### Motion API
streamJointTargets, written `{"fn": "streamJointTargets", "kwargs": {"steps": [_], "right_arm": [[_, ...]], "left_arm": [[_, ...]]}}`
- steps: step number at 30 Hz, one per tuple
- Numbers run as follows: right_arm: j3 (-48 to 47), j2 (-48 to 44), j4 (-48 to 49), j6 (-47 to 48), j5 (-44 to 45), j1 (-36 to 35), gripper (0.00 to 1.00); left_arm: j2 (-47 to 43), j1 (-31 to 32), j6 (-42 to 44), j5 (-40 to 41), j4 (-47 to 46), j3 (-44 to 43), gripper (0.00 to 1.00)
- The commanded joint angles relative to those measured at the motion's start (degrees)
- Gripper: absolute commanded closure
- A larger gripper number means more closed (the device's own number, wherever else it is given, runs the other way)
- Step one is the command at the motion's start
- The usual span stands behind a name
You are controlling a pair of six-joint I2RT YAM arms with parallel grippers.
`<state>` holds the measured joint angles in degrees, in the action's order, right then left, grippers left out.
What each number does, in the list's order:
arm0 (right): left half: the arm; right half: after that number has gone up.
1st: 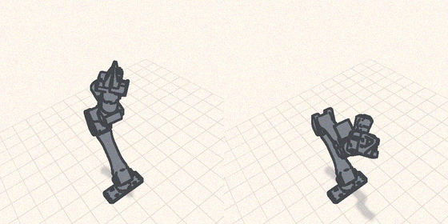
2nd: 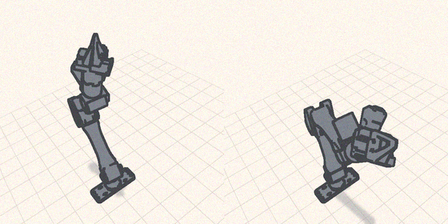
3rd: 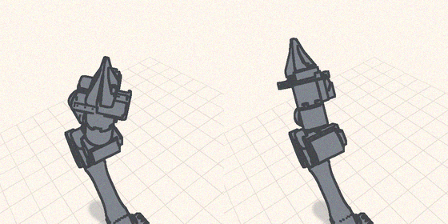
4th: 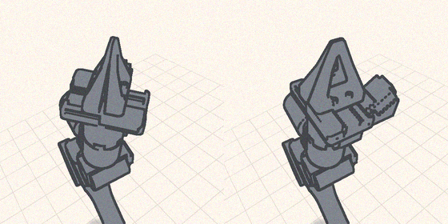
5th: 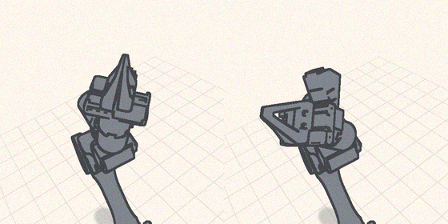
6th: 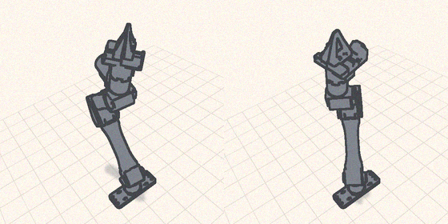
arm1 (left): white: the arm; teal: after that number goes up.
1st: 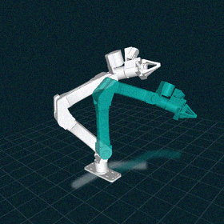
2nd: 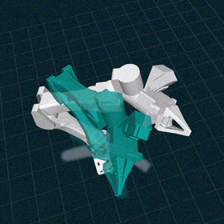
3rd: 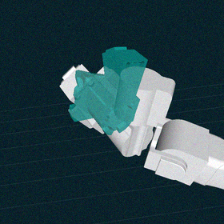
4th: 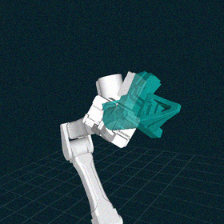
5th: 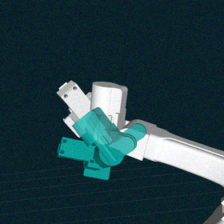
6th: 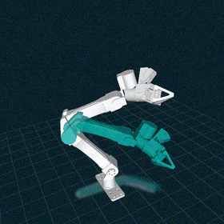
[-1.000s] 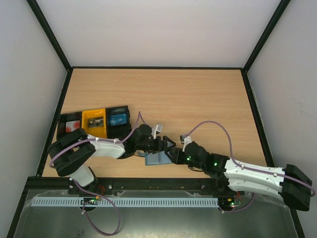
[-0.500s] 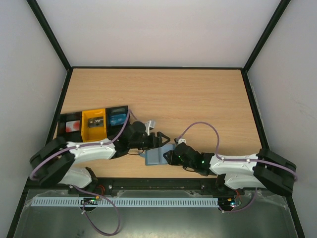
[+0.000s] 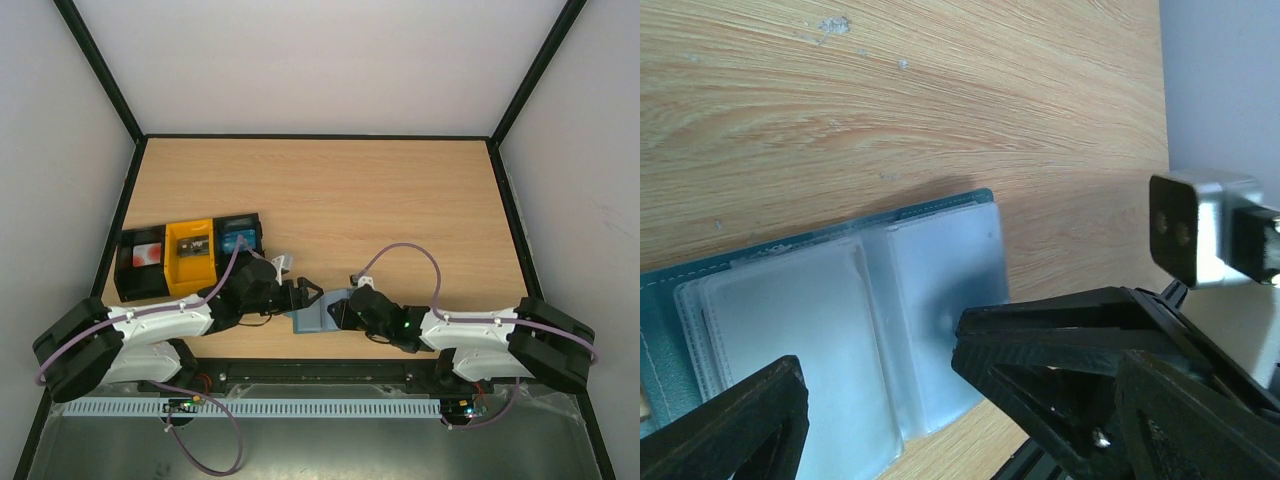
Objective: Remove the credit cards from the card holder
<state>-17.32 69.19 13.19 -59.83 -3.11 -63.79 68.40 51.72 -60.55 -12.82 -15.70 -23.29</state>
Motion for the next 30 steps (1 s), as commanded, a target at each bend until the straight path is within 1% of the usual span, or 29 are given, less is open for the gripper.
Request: {"fn": "streamJointTargets", "kwargs": {"steps": [1,3,6,10,12,15,19,25,28,30], "right_arm": [[-1.8,-1.6,4.0,-0.7,-0.6,-0.3,0.81],[-3.0,-0.2,4.3,-0.5,-0.8,-0.3,0.80],[-4.6,2.8,4.8,-0.4,-1.7,-0.3,0.80],[-4.6,5.8,8.1,-1.2,-2.6,-0.3,0.80],[-4.8,7.3,8.2,-1.2,-2.5,-0.3,0.80],[-4.2,8.3,8.7,-1.8,-1.5,-0.3,0.80],[-3.9,9.5,8.8,-1.7,-1.2,-0.3,0.80],[-3.7,12.3,8.5,-1.0,-1.2,-0.3,0.80],[-3.4,13.0,7.7,-0.1,0.5,-0.3,0.83],[-2.4,13.0,8.1,-0.2,0.9,-0.3,0.87]], "left_arm": [[-0.3,-0.3,-0.6,-0.7,-3.5,1.6,0.15],[-0.8,-0.4,-1.3,-1.0,-4.9,2.4,0.15],[-1.4,-0.4,-1.3,-0.2,-3.9,2.8,0.14],[-3.1,-0.6,-2.7,0.0,-6.0,5.3,0.12],[-4.2,-0.9,-3.6,0.1,-7.1,6.6,0.11],[-5.5,-1.2,-4.5,0.3,-8.7,8.1,0.11],[-6.4,-1.4,-4.7,0.5,-8.5,8.7,0.12],[-5.8,-1.6,-5.3,-0.8,-11.4,9.3,0.11],[-4.2,-1.6,-5.4,-1.8,-13.1,9.4,0.11],[-3.2,-1.6,-5.4,-2.3,-14.0,9.5,0.11]]}}
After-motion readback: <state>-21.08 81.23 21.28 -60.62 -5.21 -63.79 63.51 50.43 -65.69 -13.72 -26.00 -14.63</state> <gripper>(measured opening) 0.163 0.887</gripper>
